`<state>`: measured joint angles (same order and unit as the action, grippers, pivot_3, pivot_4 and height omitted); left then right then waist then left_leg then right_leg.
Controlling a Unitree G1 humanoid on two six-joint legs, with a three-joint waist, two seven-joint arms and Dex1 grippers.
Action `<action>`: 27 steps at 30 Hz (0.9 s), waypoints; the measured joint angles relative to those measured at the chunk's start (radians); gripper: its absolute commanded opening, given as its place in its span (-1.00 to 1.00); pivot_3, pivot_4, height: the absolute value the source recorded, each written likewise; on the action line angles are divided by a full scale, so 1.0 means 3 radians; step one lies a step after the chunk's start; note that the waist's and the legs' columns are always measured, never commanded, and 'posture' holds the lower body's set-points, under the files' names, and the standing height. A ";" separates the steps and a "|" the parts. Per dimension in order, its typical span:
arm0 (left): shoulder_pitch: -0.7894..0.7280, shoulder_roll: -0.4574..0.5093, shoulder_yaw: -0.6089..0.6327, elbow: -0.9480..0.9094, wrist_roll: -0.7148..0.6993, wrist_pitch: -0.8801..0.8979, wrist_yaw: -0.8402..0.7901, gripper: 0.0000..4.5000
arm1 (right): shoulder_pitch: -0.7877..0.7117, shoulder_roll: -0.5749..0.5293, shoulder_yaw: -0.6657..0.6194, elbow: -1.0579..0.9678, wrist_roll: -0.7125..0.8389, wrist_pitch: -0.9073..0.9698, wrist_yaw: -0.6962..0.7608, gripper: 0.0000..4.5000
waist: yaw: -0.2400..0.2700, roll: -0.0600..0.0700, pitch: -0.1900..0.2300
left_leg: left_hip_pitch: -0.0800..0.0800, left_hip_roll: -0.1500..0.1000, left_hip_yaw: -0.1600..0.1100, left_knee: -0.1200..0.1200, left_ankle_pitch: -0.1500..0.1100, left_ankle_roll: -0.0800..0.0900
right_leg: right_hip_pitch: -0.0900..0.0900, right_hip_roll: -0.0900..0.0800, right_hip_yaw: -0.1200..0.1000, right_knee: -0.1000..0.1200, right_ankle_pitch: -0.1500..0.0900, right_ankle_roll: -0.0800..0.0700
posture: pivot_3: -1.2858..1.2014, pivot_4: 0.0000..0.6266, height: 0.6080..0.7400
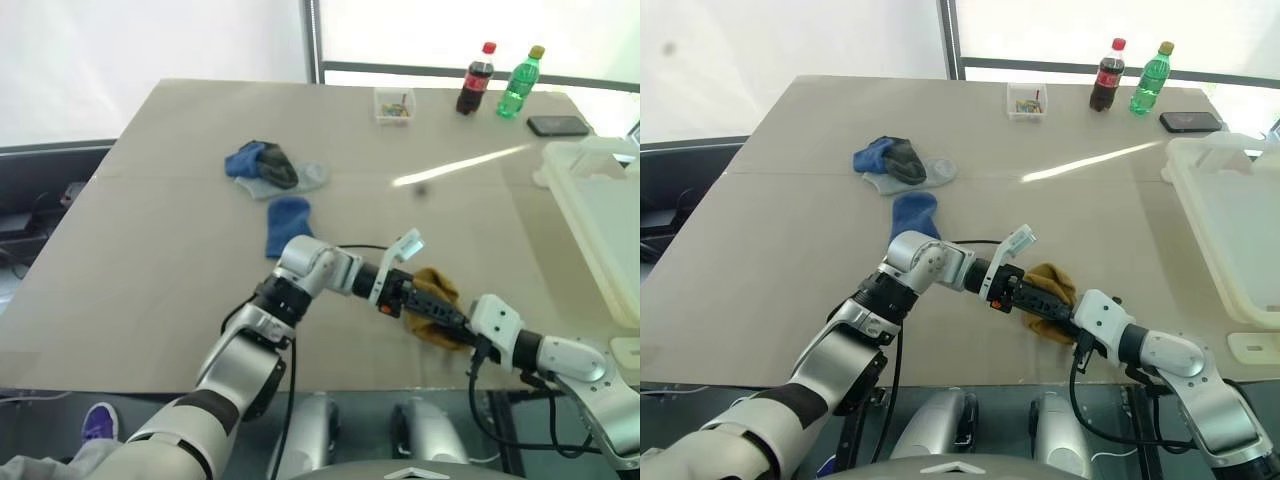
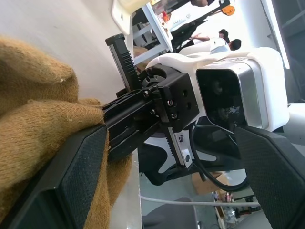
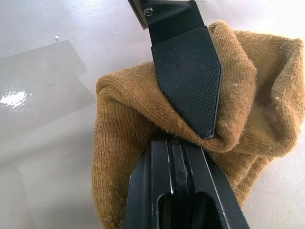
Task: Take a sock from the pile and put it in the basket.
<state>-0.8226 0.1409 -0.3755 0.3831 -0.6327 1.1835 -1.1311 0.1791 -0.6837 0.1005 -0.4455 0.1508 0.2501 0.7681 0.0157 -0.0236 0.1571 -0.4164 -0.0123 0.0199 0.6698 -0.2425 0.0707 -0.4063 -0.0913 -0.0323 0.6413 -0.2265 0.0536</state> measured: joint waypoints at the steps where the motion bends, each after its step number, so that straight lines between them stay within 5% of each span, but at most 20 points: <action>1: 0.0024 -0.0012 0.0068 0.0000 -0.0011 0.0002 0.0010 1.00 | 0.0001 0.0001 0.0001 -0.0008 -0.0011 0.0000 -0.0006 -0.97 | 0.0000 0.0000 0.0001 | -0.0001 0.0000 0.0000 0.0000 0.0000 0.0000 | -0.0001 0.0000 0.0000 0.0000 0.0000 0.0000 | 0.03 -0.52 0.83; 6: -0.0175 0.0027 0.0752 0.0002 -0.0215 0.0036 0.0212 1.00 | 0.0005 0.0002 0.0005 -0.0020 -0.0030 -0.0001 -0.0012 -0.97 | -0.0001 0.0000 0.0002 | -0.0002 0.0000 -0.0001 0.0001 0.0000 0.0000 | -0.0003 0.0001 -0.0004 0.0001 0.0000 0.0001 | 0.03 -0.52 0.83; 12: -0.0110 0.0032 0.1111 0.0062 -0.0004 -0.0216 0.0834 1.00 | -0.0002 0.0012 0.0005 -0.0019 -0.0043 -0.0010 -0.0019 -0.97 | 0.0002 0.0000 0.0002 | -0.0002 -0.0001 0.0000 0.0000 0.0000 0.0000 | -0.0002 0.0001 -0.0004 0.0000 0.0008 0.0015 | 0.03 -0.52 0.83; 21: -0.0006 -0.0492 0.0983 0.0258 0.0069 -0.0279 0.0998 1.00 | -0.0033 0.0055 0.0029 0.0030 -0.0049 -0.0047 -0.0031 -0.97 | -0.0006 0.0000 0.0002 | -0.0001 -0.0001 0.0004 0.0001 0.0000 0.0000 | -0.0001 0.0003 -0.0007 0.0001 0.0008 0.0014 | 0.03 -0.52 0.83; 27: 0.0077 -0.0342 0.0720 -0.0099 -0.0074 0.0124 0.0716 1.00 | -0.0042 0.0055 0.0038 0.0035 -0.0049 -0.0045 -0.0023 -0.97 | -0.0009 0.0002 0.0001 | 0.0001 0.0004 0.0003 0.0000 0.0000 0.0000 | -0.0002 0.0008 -0.0006 0.0003 0.0003 0.0004 | 0.03 -0.52 0.83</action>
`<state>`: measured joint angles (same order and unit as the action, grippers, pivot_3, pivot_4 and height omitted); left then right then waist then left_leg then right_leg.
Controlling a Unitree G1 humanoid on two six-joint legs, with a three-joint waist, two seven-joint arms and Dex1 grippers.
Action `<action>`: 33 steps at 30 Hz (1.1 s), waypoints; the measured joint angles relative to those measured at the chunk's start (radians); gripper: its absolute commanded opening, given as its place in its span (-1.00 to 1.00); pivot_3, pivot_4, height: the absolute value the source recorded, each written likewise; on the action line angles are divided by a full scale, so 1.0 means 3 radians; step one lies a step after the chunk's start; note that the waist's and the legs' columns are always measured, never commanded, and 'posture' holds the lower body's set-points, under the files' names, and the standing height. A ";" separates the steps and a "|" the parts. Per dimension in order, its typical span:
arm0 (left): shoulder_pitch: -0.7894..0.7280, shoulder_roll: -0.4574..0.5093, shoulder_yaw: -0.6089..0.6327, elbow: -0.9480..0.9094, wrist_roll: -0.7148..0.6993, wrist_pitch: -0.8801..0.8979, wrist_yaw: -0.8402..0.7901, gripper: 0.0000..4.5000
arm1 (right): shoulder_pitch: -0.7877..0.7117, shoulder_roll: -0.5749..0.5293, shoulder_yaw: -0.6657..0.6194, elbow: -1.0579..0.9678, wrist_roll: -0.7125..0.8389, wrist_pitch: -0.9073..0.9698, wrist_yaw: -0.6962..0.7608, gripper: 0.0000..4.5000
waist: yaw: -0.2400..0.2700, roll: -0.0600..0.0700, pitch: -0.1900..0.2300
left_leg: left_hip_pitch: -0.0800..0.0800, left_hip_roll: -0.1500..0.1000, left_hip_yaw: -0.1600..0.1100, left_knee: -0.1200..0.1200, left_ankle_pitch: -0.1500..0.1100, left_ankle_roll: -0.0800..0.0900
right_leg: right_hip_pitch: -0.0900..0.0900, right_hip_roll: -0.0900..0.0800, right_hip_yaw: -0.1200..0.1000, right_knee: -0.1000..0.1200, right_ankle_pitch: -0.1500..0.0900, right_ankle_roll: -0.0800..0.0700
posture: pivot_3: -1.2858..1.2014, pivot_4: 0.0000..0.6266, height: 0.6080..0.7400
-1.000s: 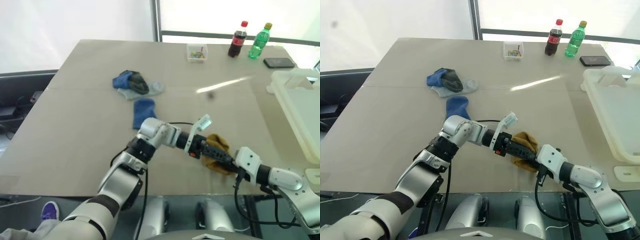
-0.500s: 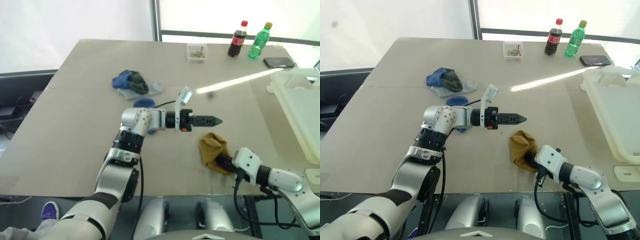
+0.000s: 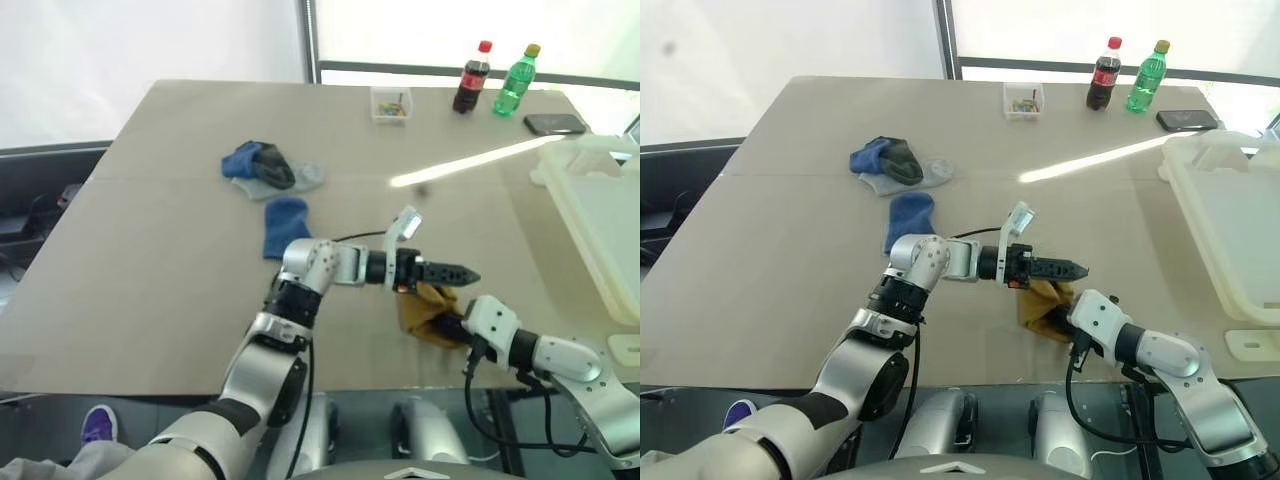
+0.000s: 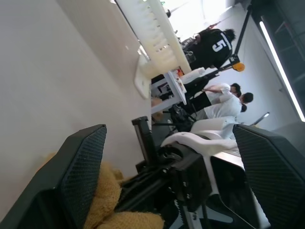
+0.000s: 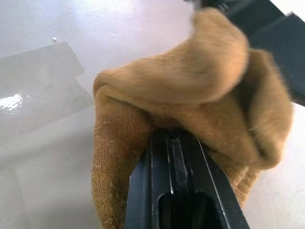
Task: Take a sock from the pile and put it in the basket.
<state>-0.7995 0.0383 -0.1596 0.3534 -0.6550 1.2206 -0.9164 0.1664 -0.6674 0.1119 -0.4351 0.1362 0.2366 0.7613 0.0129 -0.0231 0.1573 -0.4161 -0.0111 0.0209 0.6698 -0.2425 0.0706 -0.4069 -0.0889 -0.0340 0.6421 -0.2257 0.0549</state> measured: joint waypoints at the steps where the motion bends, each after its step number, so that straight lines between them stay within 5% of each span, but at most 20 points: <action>1: 0.0019 0.0018 -0.0018 -0.0020 0.0000 0.0008 -0.0011 1.00 | 0.0000 0.0000 -0.0004 0.0000 0.0000 0.0000 0.0000 -0.97 | 0.0003 0.0000 0.0000 | 0.0000 -0.0001 0.0000 0.0000 0.0000 0.0000 | 0.0000 -0.0001 0.0000 0.0000 0.0000 0.0000 | 0.03 -0.52 0.83; 11: -0.0039 0.0126 0.0122 -0.0018 -0.0032 -0.0099 -0.0020 1.00 | -0.0014 0.0006 0.0003 0.0000 -0.0002 0.0003 -0.0006 -0.97 | 0.0004 -0.0001 0.0000 | 0.0000 0.0000 0.0000 0.0001 0.0000 0.0000 | 0.0000 -0.0002 0.0004 -0.0001 -0.0001 -0.0003 | 0.03 -0.52 0.83; 22: 0.0249 0.1061 0.0210 -0.0841 -0.0393 0.0496 -0.0250 1.00 | -0.0063 0.0025 0.0034 0.0039 -0.0004 0.0000 -0.0007 -0.97 | 0.0002 0.0000 0.0000 | 0.0000 0.0001 0.0000 0.0000 0.0000 -0.0001 | 0.0000 -0.0017 0.0012 -0.0001 -0.0002 -0.0004 | 0.03 -0.52 0.83; 33: 0.0429 0.0503 0.0668 -0.0907 -0.0538 0.0948 0.0560 1.00 | -0.0096 0.0026 0.0054 0.0066 -0.0003 -0.0002 0.0010 -0.97 | 0.0001 -0.0001 0.0000 | 0.0005 0.0002 0.0000 0.0001 0.0001 -0.0002 | 0.0002 -0.0010 0.0011 0.0001 -0.0001 -0.0003 | 0.03 -0.52 0.83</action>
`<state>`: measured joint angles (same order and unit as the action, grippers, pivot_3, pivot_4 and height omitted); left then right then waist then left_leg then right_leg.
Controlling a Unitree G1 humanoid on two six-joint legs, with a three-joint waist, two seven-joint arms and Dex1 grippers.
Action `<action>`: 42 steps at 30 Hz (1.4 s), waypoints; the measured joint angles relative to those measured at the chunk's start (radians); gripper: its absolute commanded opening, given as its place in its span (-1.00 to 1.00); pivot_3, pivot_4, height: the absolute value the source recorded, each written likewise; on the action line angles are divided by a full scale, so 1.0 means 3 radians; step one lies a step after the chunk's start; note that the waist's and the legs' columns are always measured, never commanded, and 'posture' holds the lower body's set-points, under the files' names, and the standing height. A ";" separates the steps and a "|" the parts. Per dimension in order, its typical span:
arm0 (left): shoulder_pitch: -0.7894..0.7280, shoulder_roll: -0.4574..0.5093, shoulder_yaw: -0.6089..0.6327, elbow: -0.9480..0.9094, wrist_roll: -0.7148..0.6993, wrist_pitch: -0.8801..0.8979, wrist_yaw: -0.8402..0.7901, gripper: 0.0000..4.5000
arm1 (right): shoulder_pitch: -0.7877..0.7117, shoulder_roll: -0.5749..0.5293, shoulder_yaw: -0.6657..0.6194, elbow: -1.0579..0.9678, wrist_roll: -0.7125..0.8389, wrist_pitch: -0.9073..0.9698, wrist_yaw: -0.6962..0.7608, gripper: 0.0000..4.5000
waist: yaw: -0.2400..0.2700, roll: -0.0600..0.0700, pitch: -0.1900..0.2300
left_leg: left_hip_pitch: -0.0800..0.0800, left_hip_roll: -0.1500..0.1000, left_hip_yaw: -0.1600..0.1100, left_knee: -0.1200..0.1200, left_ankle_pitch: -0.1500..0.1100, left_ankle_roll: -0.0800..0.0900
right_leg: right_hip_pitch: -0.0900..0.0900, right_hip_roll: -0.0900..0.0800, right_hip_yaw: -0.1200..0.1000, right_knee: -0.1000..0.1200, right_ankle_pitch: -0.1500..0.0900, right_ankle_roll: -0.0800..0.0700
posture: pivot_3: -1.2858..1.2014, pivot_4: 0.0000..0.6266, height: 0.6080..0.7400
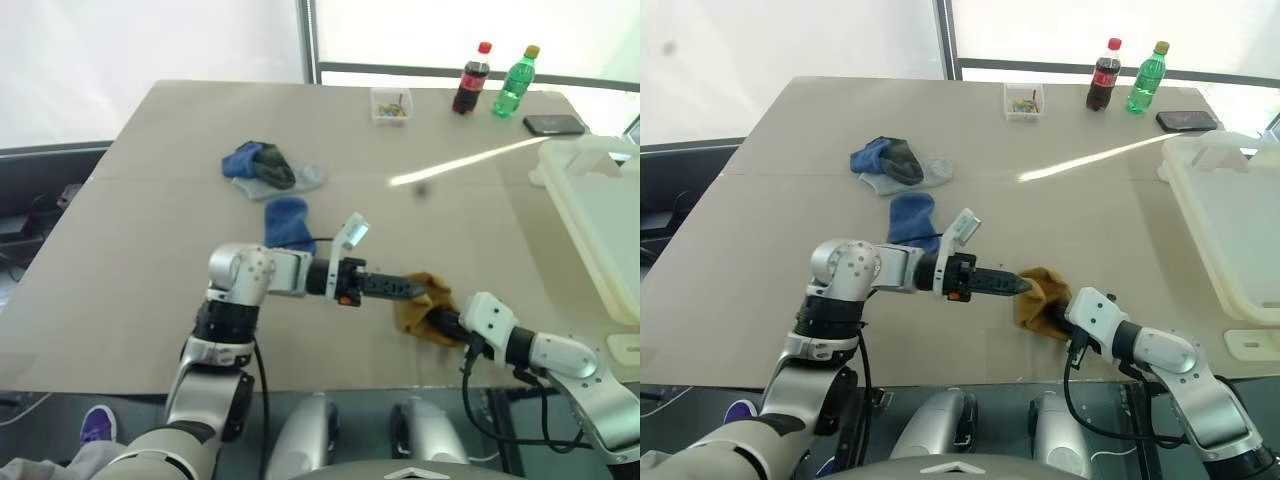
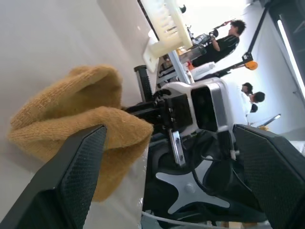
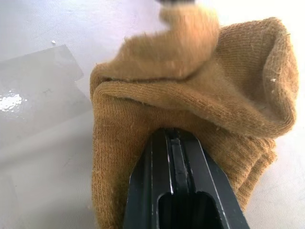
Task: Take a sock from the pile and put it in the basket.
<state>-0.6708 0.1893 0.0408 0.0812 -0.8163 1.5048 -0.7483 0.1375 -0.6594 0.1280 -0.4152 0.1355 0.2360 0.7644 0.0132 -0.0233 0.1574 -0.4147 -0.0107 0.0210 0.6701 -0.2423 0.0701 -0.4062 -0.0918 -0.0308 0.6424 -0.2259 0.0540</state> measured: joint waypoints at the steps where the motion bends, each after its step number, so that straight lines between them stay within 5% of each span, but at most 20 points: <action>1: -0.0018 -0.0024 0.0082 0.0054 0.0001 0.0054 0.0080 1.00 | 0.0000 0.0000 0.0002 0.0000 0.0000 0.0000 0.0001 -0.97 | -0.0001 0.0000 0.0000 | 0.0000 0.0000 0.0000 0.0000 0.0000 0.0000 | 0.0000 0.0009 -0.0001 0.0000 0.0001 0.0002 | 0.03 -0.52 0.83; 8: -0.0031 -0.0047 0.0395 0.0192 -0.0142 0.0346 0.0484 1.00 | 0.0006 -0.0001 -0.0009 0.0000 -0.0001 -0.0003 0.0005 -0.97 | 0.0001 0.0000 0.0000 | 0.0000 -0.0001 0.0000 0.0000 0.0000 0.0000 | 0.0000 0.0009 -0.0004 0.0000 0.0002 0.0004 | 0.03 -0.52 0.83; 20: 0.0037 0.0095 0.0181 0.0198 -0.0823 0.0359 0.0745 1.00 | -0.0008 -0.0001 0.0001 0.0012 -0.0002 -0.0011 0.0006 -0.97 | 0.0001 0.0000 0.0000 | 0.0000 -0.0001 0.0000 0.0000 0.0002 -0.0006 | 0.0000 -0.0007 0.0003 0.0000 0.0000 -0.0002 | 0.03 -0.52 0.83; 31: -0.0299 -0.0453 0.0076 0.0705 -0.0442 0.0076 0.0842 1.00 | 0.0034 -0.0002 0.0014 -0.0002 -0.0027 -0.0030 0.0003 -0.97 | 0.0003 0.0000 0.0000 | -0.0001 -0.0004 0.0001 0.0000 0.0001 -0.0004 | 0.0000 0.0007 0.0001 0.0000 0.0000 -0.0002 | 0.03 -0.52 0.83; 42: -0.0356 -0.0495 -0.0505 0.0846 -0.0139 -0.0099 0.0326 1.00 | 0.0046 -0.0004 0.0030 -0.0007 -0.0057 -0.0100 -0.0012 -0.97 | 0.0003 0.0000 0.0000 | -0.0001 -0.0003 0.0001 -0.0002 0.0000 -0.0003 | -0.0001 0.0007 0.0002 -0.0002 -0.0001 -0.0002 | 0.03 -0.52 0.83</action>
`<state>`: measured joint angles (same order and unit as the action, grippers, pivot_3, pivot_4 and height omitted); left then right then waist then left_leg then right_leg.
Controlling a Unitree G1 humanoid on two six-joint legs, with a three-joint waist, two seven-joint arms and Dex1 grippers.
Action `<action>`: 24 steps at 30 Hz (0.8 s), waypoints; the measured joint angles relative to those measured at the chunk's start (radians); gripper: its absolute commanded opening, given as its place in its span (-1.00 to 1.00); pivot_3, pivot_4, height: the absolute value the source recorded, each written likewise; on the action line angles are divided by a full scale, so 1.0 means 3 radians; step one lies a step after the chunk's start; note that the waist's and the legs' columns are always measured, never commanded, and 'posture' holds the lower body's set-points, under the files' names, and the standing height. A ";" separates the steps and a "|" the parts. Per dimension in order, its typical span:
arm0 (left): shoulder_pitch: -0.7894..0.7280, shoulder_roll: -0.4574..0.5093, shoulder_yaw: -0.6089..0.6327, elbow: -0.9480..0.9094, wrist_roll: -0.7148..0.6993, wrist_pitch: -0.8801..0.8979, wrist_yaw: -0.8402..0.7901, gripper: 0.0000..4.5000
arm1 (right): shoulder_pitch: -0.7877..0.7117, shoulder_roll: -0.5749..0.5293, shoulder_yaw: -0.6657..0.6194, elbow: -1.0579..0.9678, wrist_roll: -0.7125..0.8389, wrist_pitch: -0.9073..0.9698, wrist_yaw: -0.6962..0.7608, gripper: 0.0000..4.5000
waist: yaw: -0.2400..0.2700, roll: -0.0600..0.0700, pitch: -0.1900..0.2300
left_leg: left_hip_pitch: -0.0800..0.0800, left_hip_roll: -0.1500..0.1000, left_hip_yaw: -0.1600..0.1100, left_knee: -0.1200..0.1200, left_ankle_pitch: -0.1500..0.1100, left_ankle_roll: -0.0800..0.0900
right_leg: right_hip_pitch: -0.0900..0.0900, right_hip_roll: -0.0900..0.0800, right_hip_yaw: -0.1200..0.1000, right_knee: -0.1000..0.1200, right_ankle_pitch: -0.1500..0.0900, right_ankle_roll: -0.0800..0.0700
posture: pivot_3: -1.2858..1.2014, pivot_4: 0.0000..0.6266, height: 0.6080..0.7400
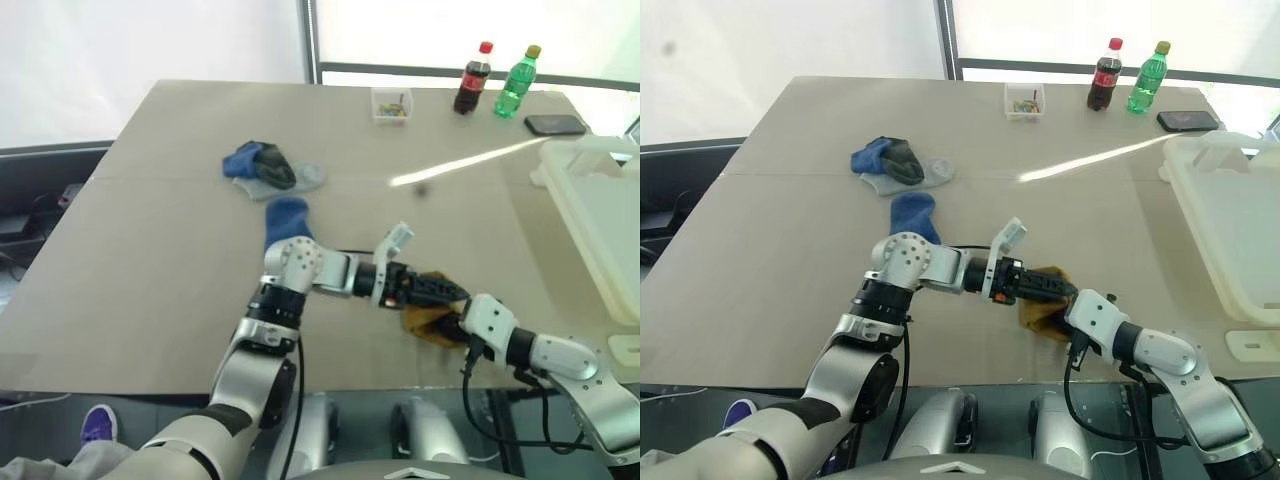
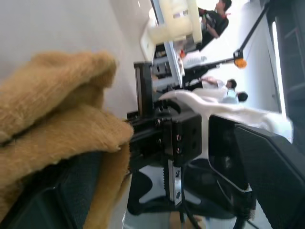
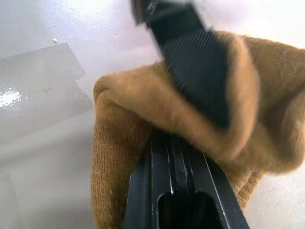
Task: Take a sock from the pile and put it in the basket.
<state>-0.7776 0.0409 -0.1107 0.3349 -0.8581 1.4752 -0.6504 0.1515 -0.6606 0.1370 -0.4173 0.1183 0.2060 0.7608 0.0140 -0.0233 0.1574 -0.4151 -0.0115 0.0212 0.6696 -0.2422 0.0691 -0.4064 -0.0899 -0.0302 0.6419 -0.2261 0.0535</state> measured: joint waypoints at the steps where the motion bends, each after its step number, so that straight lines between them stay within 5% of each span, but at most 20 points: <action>1: 0.0000 0.0028 -0.0035 0.0001 0.0012 -0.0006 -0.0061 1.00 | 0.0002 0.0000 0.0006 -0.0004 -0.0001 -0.0003 -0.0005 -0.97 | 0.0000 0.0000 0.0000 | 0.0000 0.0001 0.0000 0.0000 0.0000 0.0000 | 0.0000 0.0000 0.0000 0.0000 0.0000 0.0000 | 0.03 -0.52 0.83; 10: -0.0020 0.0268 -0.0359 0.0160 0.0260 -0.0285 -0.0643 1.00 | 0.0056 0.0006 -0.0056 -0.0045 0.0029 -0.0003 -0.0018 -0.97 | 0.0005 0.0001 -0.0001 | -0.0001 0.0003 -0.0002 0.0000 0.0000 0.0000 | 0.0000 -0.0010 -0.0001 -0.0001 -0.0001 -0.0001 | 0.03 -0.52 0.83; 24: 0.0009 0.0306 -0.0609 0.0351 0.0515 -0.0777 -0.1139 1.00 | 0.0446 -0.0025 -0.1076 -0.0806 0.1406 0.0799 -0.0016 -0.97 | 0.0018 0.0000 -0.0006 | 0.0002 -0.0002 -0.0009 0.0003 -0.0001 0.0003 | 0.0010 -0.0025 -0.0013 -0.0004 0.0000 0.0000 | 0.03 -0.52 0.83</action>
<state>-0.7749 0.1328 -0.2932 0.4402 -0.7035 1.2420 -0.9920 0.2853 -0.6681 -0.1857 -0.6591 0.5400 0.4457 0.7558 0.0194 -0.0232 0.1556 -0.4145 -0.0120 0.0184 0.6704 -0.2427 0.0699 -0.4035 -0.0973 -0.0341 0.6408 -0.2262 0.0536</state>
